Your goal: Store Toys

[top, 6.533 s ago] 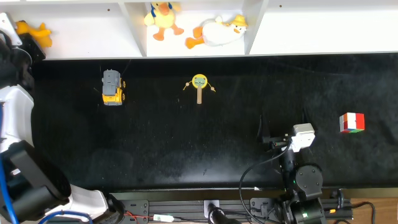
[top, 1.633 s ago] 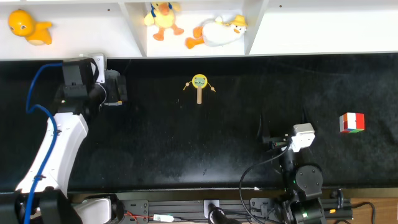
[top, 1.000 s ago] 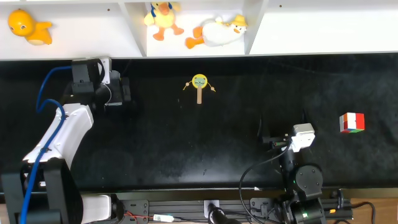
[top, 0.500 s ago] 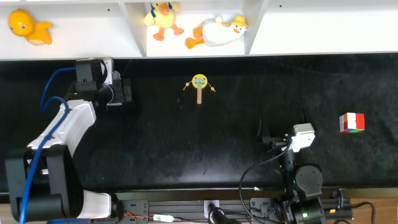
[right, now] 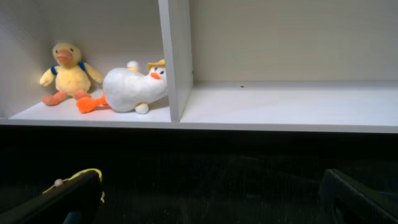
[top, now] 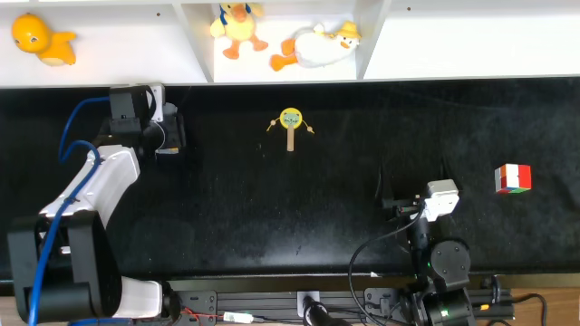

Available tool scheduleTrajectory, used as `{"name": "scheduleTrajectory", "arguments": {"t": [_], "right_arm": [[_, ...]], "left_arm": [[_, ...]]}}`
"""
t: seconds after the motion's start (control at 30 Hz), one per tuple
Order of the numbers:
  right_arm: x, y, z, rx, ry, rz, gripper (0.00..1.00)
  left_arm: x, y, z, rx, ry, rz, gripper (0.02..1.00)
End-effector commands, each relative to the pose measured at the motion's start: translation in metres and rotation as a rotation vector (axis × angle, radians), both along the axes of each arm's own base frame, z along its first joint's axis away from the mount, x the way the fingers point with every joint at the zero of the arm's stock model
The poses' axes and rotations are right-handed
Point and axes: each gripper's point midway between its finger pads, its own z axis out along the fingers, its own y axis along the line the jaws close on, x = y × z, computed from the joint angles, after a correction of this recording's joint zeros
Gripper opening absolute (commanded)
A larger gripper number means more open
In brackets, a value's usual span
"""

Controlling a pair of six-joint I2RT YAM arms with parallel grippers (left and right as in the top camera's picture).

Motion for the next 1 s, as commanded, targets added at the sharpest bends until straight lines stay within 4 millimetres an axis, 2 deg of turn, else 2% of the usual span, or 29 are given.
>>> {"name": "scheduleTrajectory", "arguments": {"t": [0.03,0.13,0.37,0.6,0.63,0.67,0.7,1.0], "right_arm": [[0.000,0.001,-0.003,-0.003,0.000,0.003,0.996],[0.000,0.001,-0.003,-0.003,0.000,0.002,0.993],[0.000,0.001,-0.003,-0.003,0.000,0.002,0.996],[0.000,0.001,-0.003,-0.003,0.000,0.002,0.996],[0.000,0.001,-0.003,-0.003,0.000,0.002,0.996],[0.000,0.001,-0.003,-0.003,0.000,0.002,0.996],[0.000,0.001,-0.003,-0.003,0.000,0.002,0.996],[0.000,0.001,-0.003,-0.003,0.000,0.002,0.998]], "left_arm": [[-0.004,0.002,-0.005,0.008,0.013,0.012,0.630],[-0.004,0.002,-0.005,0.008,0.012,0.012,0.542],[-0.003,0.002,-0.005,0.007,0.009,0.012,0.461],[0.000,0.002,0.000,0.007,-0.001,0.011,0.255],[0.002,0.002,0.003,0.007,-0.006,0.011,0.196],[0.004,0.002,0.007,0.007,-0.013,0.011,0.088],[0.005,0.003,0.012,0.008,-0.020,0.011,0.036],[0.008,0.003,0.075,0.015,-0.136,0.012,0.036]]}}
